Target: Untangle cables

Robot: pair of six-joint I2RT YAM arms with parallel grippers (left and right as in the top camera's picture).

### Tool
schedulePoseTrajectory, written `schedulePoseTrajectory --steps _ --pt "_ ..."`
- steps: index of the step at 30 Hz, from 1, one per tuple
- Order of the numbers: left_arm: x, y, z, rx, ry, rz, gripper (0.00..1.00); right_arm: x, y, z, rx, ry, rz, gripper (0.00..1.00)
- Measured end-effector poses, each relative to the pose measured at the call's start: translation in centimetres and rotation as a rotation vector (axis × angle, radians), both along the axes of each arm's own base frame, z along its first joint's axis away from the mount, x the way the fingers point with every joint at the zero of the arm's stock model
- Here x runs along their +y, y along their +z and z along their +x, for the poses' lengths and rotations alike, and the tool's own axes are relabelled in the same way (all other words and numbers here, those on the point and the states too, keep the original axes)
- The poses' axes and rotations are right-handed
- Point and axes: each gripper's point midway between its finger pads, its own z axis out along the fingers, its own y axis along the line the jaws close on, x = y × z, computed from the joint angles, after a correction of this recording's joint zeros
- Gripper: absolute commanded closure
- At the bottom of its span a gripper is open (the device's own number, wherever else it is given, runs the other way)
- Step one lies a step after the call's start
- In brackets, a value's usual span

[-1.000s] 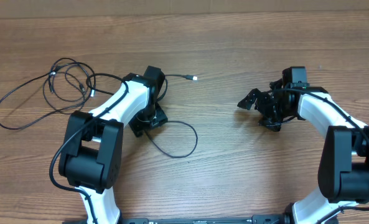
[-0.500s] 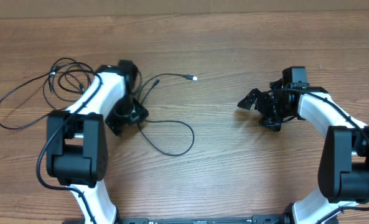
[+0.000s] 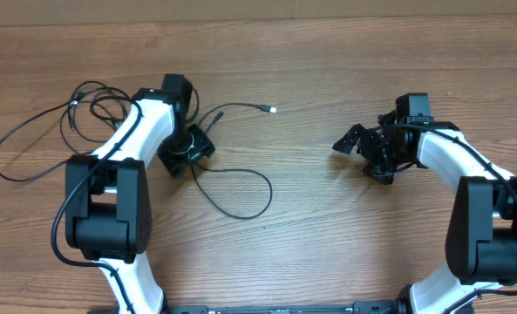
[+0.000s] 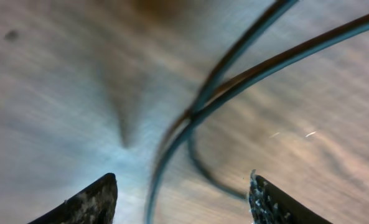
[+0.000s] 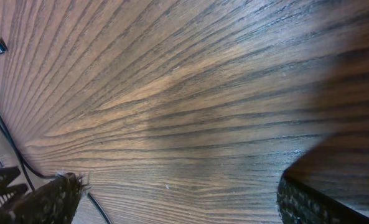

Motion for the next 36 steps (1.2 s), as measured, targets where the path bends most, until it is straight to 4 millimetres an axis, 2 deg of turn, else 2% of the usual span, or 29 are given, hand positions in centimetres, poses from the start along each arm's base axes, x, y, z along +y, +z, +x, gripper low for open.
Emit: schedulePoseTrajectory --steps 5,9,10,12,14,15,22,31,36 --pt "-0.9 -1.3 0.1 -0.033 0.009 0.017 0.4 0.0 0.0 0.0 0.0 0.0 0.0 0.0" --pt "-0.7 -1.8 0.4 -0.069 0.026 0.057 0.7 0.0 0.0 0.0 0.0 0.0 0.0 0.0" --pt "-0.6 -1.8 0.5 -0.08 0.03 0.063 0.8 0.0 0.0 0.0 0.0 0.0 0.0 0.0" --pt "-0.3 -1.9 0.5 -0.099 0.031 0.074 0.89 0.0 0.0 0.0 0.0 0.0 0.0 0.0" --pt "-0.2 -1.9 0.5 -0.114 0.036 0.078 0.92 0.0 0.0 0.0 -0.002 0.0 0.0 0.0" --pt "-0.2 -1.9 0.5 -0.12 0.037 0.078 0.96 0.0 0.0 0.1 -0.002 0.0 0.0 0.0" --pt "-0.1 -2.0 0.4 -0.137 0.019 0.08 0.96 -0.2 0.0 0.4 -0.018 -0.002 -0.011 0.0" --pt "-0.5 -1.8 -0.1 -0.14 -0.274 0.049 0.96 -0.2 0.0 0.4 -0.018 -0.002 -0.011 0.0" --pt "-0.7 -1.5 -0.8 -0.15 -0.381 0.029 0.96 -0.2 0.0 0.4 -0.018 -0.002 -0.01 0.0"
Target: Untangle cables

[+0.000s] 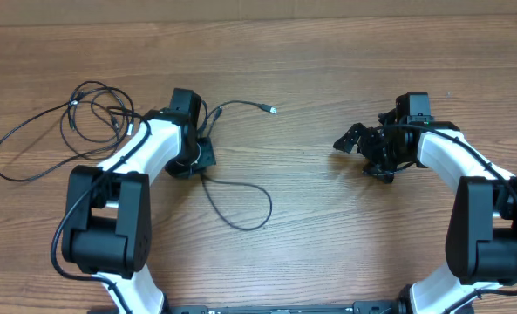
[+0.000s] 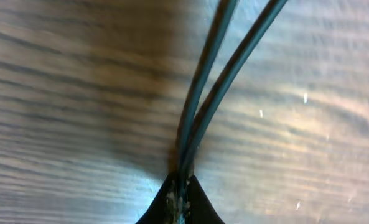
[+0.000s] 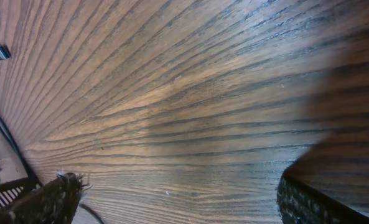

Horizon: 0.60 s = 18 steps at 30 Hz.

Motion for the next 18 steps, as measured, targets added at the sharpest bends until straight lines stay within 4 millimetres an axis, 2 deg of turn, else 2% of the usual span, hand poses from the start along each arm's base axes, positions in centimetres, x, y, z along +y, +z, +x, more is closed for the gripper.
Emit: schedulePoseTrajectory --steps 2,9,11,18 --pt "-0.1 0.6 0.0 -0.024 -0.041 -0.006 0.96 0.0 0.0 0.0 0.0 0.0 0.0 0.0" --pt "-0.8 6.1 3.4 -0.279 -0.238 -0.009 0.96 0.0 0.0 0.0 0.0 0.0 0.0 0.0" --pt "-1.0 7.0 4.2 -0.334 -0.279 -0.002 0.96 0.0 0.0 0.0 -0.001 0.0 0.0 0.0" --pt "-1.1 7.4 5.1 -0.388 -0.373 0.021 0.96 0.0 0.0 0.0 0.0 0.0 0.0 0.0"
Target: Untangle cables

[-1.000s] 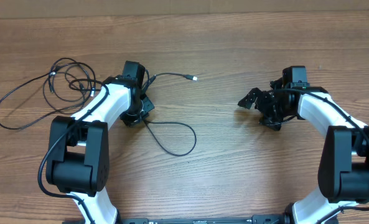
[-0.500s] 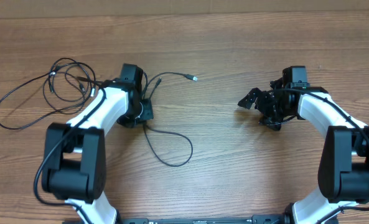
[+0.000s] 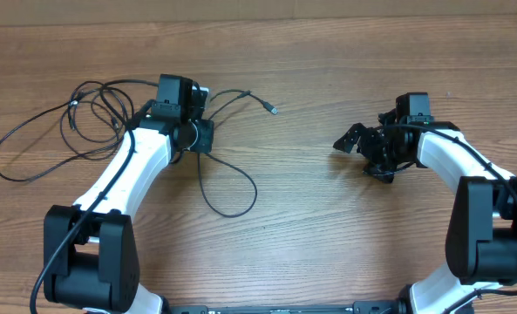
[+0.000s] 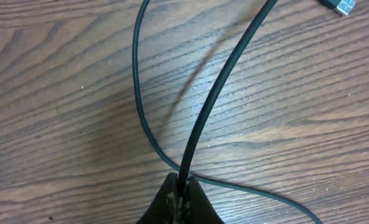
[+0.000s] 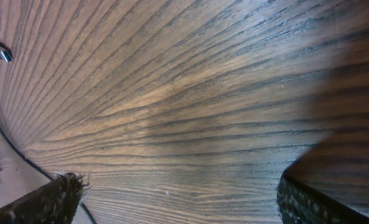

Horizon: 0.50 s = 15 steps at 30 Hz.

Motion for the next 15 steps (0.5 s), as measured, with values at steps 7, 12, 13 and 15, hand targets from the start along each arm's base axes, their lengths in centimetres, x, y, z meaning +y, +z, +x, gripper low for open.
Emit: schedulePoseTrajectory --steps 7,12,13,15 --pt "-0.1 0.1 0.3 -0.018 -0.023 0.008 0.96 0.0 0.0 0.0 0.0 0.0 0.0 0.0" --pt "-0.4 1.1 2.1 -0.1 -0.015 -0.011 0.96 0.0 0.0 0.0 0.0 0.0 0.0 0.0" --pt "-0.7 1.5 2.7 -0.129 -0.018 -0.016 0.96 0.0 0.0 0.0 0.0 0.0 0.0 0.0" --pt "-1.0 2.1 3.5 -0.173 -0.021 -0.025 0.96 0.0 0.0 0.0 0.0 0.0 0.0 0.0"
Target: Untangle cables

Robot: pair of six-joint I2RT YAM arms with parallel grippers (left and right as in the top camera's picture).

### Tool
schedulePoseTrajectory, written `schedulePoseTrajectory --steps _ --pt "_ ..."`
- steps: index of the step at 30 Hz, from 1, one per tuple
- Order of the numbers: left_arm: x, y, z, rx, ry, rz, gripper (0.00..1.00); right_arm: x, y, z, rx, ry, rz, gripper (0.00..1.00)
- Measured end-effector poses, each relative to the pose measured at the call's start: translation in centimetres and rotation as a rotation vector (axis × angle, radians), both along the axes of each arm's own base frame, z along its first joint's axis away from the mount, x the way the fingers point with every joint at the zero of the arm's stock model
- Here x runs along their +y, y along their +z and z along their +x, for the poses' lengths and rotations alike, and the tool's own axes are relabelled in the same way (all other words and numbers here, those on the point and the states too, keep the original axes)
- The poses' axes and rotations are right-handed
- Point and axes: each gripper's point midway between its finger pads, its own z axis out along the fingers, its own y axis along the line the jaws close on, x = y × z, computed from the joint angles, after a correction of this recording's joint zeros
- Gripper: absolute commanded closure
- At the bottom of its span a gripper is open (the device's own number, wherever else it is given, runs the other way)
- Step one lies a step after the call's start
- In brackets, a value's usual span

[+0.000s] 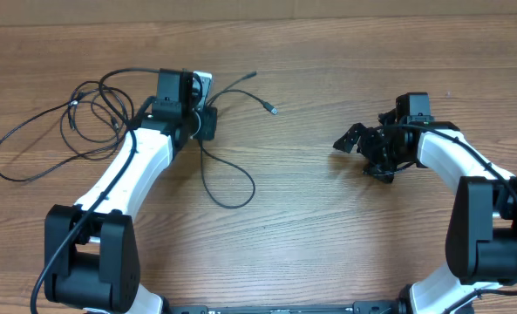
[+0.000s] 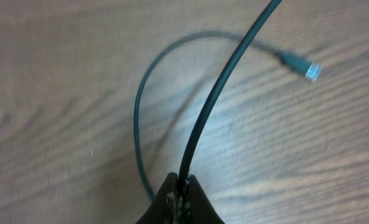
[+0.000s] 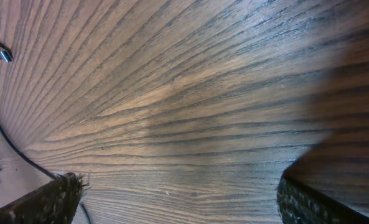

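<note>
Thin black cables lie tangled at the table's left (image 1: 75,118). One strand runs right into a loop (image 1: 227,179); two ends with small plugs (image 1: 273,110) point right. My left gripper (image 1: 204,122) is shut on a black cable (image 2: 212,106), which rises from between the fingertips in the left wrist view. A second strand curves on the wood to a plug (image 2: 308,71). My right gripper (image 1: 352,141) stands open at the right, far from the cables, nothing between its fingers (image 3: 44,202).
The wooden table (image 1: 328,227) fills the view. The tangle's outer loop (image 1: 14,148) reaches toward the left edge. Both white arms (image 1: 136,166) come in from the near edge.
My left gripper has shifted slightly back and right with the cable still pinched. The free cable ends fanned out farther right. The right arm stayed still.
My left gripper was open over crossed strands beside the loop. Then it was shut on the cable there. Afterward it held the cable farther back, and now a little beyond that, with the loop drawn taller. The right gripper stayed open throughout.
</note>
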Motion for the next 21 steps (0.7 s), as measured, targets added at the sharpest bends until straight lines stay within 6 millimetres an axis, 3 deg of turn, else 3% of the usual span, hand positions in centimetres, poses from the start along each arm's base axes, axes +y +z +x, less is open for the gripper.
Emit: schedulePoseTrajectory --steps 7,13,15,16,18,21 --pt "-1.5 1.5 1.9 -0.105 -0.027 -0.03 0.96 0.0 0.0 0.0 0.0 0.0 0.0 0.0" --pt "-4.3 -0.2 2.2 -0.105 -0.099 -0.034 0.89 0.0 0.0 0.0 0.0 0.0 0.0 0.0" --pt "-5.1 -1.2 2.2 -0.096 -0.124 -0.029 0.75 0.0 0.0 0.0 0.0 0.0 0.0 0.0" --pt "-5.4 -1.9 2.2 -0.087 -0.135 -0.025 0.54 0.0 0.0 0.0 0.0 0.0 0.0 0.0" --pt "-5.9 -3.6 2.1 -0.063 -0.158 -0.011 0.24 0.0 0.0 0.0 0.0 0.0 0.0 0.0" --pt "-6.2 -4.9 2.0 -0.042 -0.164 -0.005 0.18 0.0 0.0 0.0 0.0 0.0 0.0 0.0"
